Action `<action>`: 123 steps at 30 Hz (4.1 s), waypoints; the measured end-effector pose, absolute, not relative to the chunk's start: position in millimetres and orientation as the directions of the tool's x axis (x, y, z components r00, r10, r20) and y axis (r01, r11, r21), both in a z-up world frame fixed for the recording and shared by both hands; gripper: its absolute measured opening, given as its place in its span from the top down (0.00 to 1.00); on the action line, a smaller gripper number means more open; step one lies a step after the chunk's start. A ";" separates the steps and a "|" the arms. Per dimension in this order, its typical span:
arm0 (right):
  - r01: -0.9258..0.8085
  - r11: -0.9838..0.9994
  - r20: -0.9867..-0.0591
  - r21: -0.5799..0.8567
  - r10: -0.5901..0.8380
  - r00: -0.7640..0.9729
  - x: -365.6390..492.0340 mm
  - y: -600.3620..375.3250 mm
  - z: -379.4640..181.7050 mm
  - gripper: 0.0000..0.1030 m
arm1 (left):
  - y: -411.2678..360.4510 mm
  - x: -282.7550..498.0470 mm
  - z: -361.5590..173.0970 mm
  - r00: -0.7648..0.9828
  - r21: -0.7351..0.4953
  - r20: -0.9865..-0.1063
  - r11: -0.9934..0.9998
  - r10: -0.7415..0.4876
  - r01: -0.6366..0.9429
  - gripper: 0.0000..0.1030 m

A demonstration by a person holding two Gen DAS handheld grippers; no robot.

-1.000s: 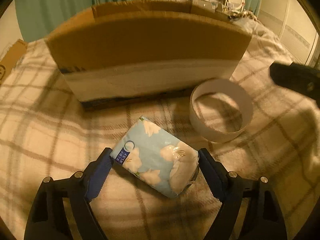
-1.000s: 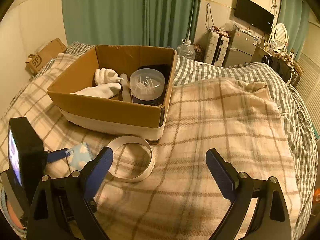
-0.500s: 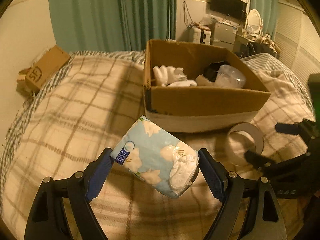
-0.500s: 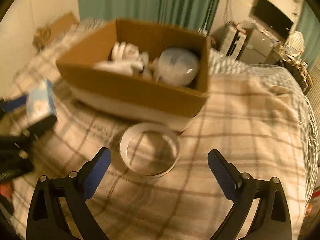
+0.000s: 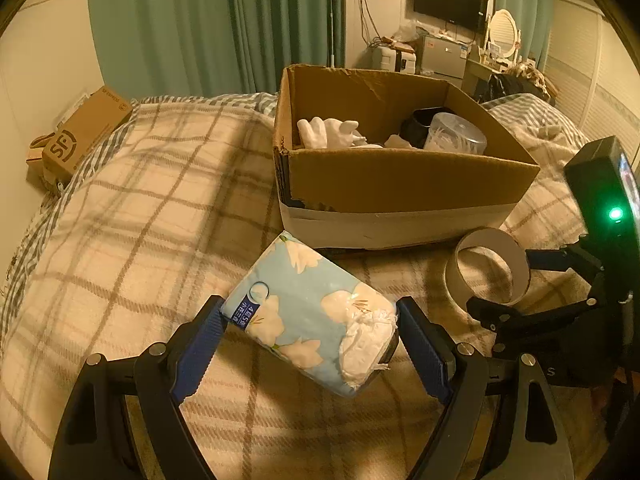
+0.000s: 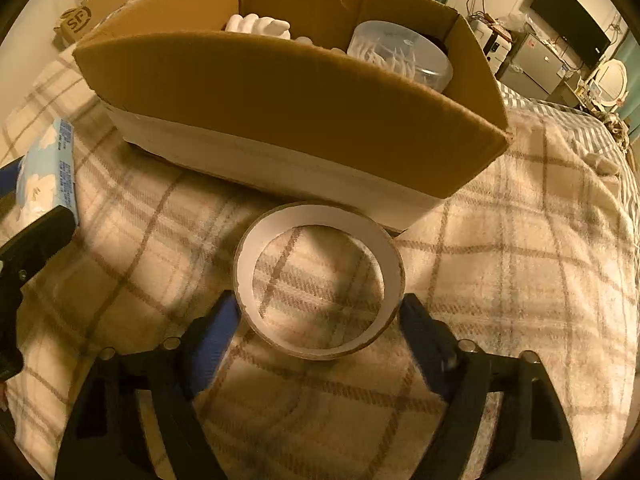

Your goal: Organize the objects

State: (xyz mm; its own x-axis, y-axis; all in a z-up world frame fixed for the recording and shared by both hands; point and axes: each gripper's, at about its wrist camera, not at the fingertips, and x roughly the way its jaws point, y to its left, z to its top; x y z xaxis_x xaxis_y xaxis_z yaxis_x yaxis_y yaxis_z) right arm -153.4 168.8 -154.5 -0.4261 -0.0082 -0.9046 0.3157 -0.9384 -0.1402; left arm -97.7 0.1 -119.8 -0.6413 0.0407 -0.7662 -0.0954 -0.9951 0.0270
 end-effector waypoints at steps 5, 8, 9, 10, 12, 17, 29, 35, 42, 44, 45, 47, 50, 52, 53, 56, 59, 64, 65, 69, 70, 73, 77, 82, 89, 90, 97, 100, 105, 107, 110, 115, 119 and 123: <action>0.329 -0.936 -0.873 -0.126 -0.053 -0.485 -132.0 168.8 -125.7 0.23 | 4.0 -84.0 -106.0 -0.657 0.033 -0.753 -0.994 0.045 -0.105 0.16; 0.307 -0.945 -0.836 -0.109 -0.079 -0.542 -109.9 178.0 -97.6 0.23 | 6.8 -73.2 -94.9 -0.674 0.043 -0.737 -0.993 0.045 -0.114 0.16; 0.303 -0.947 -0.828 -0.103 -0.087 -0.553 -105.3 181.8 -92.1 0.23 | 7.3 -69.7 -90.8 -0.679 0.042 -0.732 -0.992 0.050 -0.118 0.16; 0.299 -0.950 -0.818 -0.095 -0.097 -0.567 -99.7 185.0 -84.9 0.23 | 7.6 -66.5 -86.3 -0.684 0.041 -0.727 -0.992 0.053 -0.120 0.16; 0.287 -0.955 -0.795 -0.075 -0.116 -0.595 -84.8 191.9 -67.6 0.23 | 8.1 -60.4 -76.2 -0.696 0.038 -0.716 -0.992 0.058 -0.123 0.16; 0.288 -0.956 -0.743 -0.054 -0.154 -0.651 -65.1 192.1 -28.4 0.23 | 10.2 -53.1 -42.0 -0.730 0.021 -0.678 -0.990 0.086 -0.136 0.16; 0.324 -0.942 -0.624 -0.090 -0.201 -0.756 -98.7 181.1 68.2 0.23 | 16.3 -117.8 31.1 -0.796 0.049 -0.594 -0.983 0.116 -0.179 0.16; 0.306 -0.949 -0.638 -0.076 -0.190 -0.747 -170.7 173.2 73.5 0.23 | 16.8 -180.8 17.4 -0.776 -0.007 -0.603 -0.974 0.185 -0.227 0.16; 0.292 -0.955 -0.701 -0.042 -0.180 -0.690 -241.9 166.5 31.4 0.23 | 32.9 -224.5 -27.8 -0.742 0.043 -0.644 -0.959 0.188 -0.280 0.16; 0.293 -0.955 -0.722 -0.043 -0.173 -0.670 -255.1 164.7 13.5 0.24 | 34.0 -231.1 -41.4 -0.733 0.057 -0.657 -0.958 0.177 -0.282 0.16; 0.291 -0.956 -0.731 -0.040 -0.170 -0.661 -260.1 164.4 4.4 0.24 | 33.6 -232.7 -46.2 -0.729 0.058 -0.662 -0.958 0.173 -0.280 0.16; 0.291 -0.956 -0.745 -0.020 -0.180 -0.642 -269.6 165.1 -9.8 0.24 | 32.4 -239.4 -56.9 -0.716 0.052 -0.679 -0.962 0.163 -0.269 0.15; 0.284 -0.959 -0.740 0.009 -0.197 -0.643 -274.7 168.8 -21.4 0.22 | 30.7 -243.0 -69.0 -0.692 0.041 -0.705 -0.966 0.154 -0.257 0.12; 0.265 -0.964 -0.722 -0.007 -0.179 -0.668 -273.3 169.5 -22.1 0.11 | 33.7 -241.4 -70.9 -0.695 0.057 -0.706 -0.968 0.135 -0.246 0.09; 0.246 -0.969 -0.704 -0.025 -0.158 -0.693 -270.9 171.4 -20.0 0.06 | 34.5 -239.5 -70.1 -0.702 0.075 -0.703 -0.968 0.118 -0.238 0.04; 0.225 -0.974 -0.676 -0.028 -0.148 -0.722 -265.0 178.8 -7.4 0.01 | 35.1 -229.3 -56.7 -0.735 0.099 -0.671 -0.970 0.101 -0.224 0.00; 0.198 -0.980 -0.652 -0.022 -0.136 -0.746 -253.0 188.3 10.8 0.01 | 33.6 -216.4 -38.4 -0.749 0.101 -0.655 -0.971 0.098 -0.215 0.00; 0.162 -0.986 -0.606 -0.028 -0.113 -0.787 -215.9 204.7 50.6 0.01 | 33.2 -192.0 5.0 -0.792 0.108 -0.604 -0.977 0.085 -0.187 0.00; 0.152 -0.988 -0.593 -0.037 -0.101 -0.799 -206.6 207.3 61.8 0.01 | 31.8 -182.0 19.0 -0.806 0.103 -0.586 -0.979 0.084 -0.177 0.00; 0.121 -0.990 -0.513 -0.069 -0.068 -0.856 -161.8 213.3 108.4 0.00 | 27.0 -149.5 63.5 -0.855 0.100 -0.513 -0.984 0.075 -0.147 0.00; 0.114 -0.991 -0.495 -0.071 -0.064 -0.866 -151.5 214.5 118.6 0.00 | 26.0 -144.2 73.7 -0.865 0.102 -0.496 -0.985 0.073 -0.142 0.00; 0.092 -0.993 -0.438 -0.075 -0.050 -0.898 -118.1 218.6 146.8 0.00 | 19.9 -118.2 102.3 -0.896 0.108 -0.438 -0.986 0.069 -0.128 0.00; 0.071 -0.993 -0.375 -0.091 -0.031 -0.926 -75.5 223.3 164.8 0.00 | 11.9 -84.6 125.3 -0.927 0.090 -0.370 -0.990 0.069 -0.110 0.00; 0.022 -0.993 -0.328 -0.112 0.017 -0.945 -36.5 224.9 154.4 0.00 | 4.8 -51.8 129.2 -0.956 0.087 -0.286 -0.992 0.063 -0.092 0.00; -0.026 -0.994 -0.311 -0.105 0.058 -0.949 -26.5 226.7 96.5 0.00 | 5.6 -34.9 91.6 -0.966 0.046 -0.255 -0.998 0.037 -0.050 0.00; -0.030 -0.994 -0.308 -0.104 0.061 -0.949 -26.4 225.7 88.0 0.00 | 5.7 -35.0 81.8 -0.964 0.046 -0.262 -0.998 0.034 -0.048 0.00; -0.055 -0.993 -0.337 -0.106 0.088 -0.937 -45.5 226.2 24.3 0.00 | 2.6 -44.9 18.0 -0.948 0.056 -0.319 -0.998 -0.001 -0.017 0.00; -0.049 -0.994 -0.373 -0.096 0.082 -0.924 -53.8 229.4 11.0 0.00 | 1.3 -48.9 4.5 -0.935 0.055 -0.355 -0.998 0.000 -0.020 0.00; -0.041 -0.995 -0.395 -0.095 0.076 -0.915 -58.2 226.5 4.6 0.00 | 0.1 -46.5 6.4 -0.934 0.042 -0.358 -0.999 0.007 -0.024 0.00; -0.040 -0.995 -0.400 -0.092 0.074 -0.914 -58.2 225.7 4.5 0.00 | -1.6 -46.8 6.8 -0.934 0.036 -0.358 -0.999 0.008 -0.022 0.00; -0.042 -0.995 -0.396 -0.095 0.076 -0.915 -57.6 224.1 4.7 0.00 | -2.6 -46.9 7.0 -0.932 0.033 -0.361 -0.999 0.007 -0.021 0.00; -0.039 -0.995 -0.398 -0.096 0.074 -0.914 -57.4 224.1 4.4 0.00 | -0.6 -47.3 6.1 -0.930 0.041 -0.367 -0.999 0.007 -0.024 0.00; -0.038 -0.995 -0.401 -0.095 0.073 -0.913 -57.5 224.1 3.8 0.00 | -0.6 -47.1 5.4 -0.929 0.040 -0.371 -0.999 0.006 -0.022 0.00; -0.041 -0.995 -0.401 -0.095 0.076 -0.913 -57.4 223.8 3.7 0.00 | -0.2 -46.8 4.1 -0.927 0.039 -0.374 -0.999 0.005 -0.021 0.00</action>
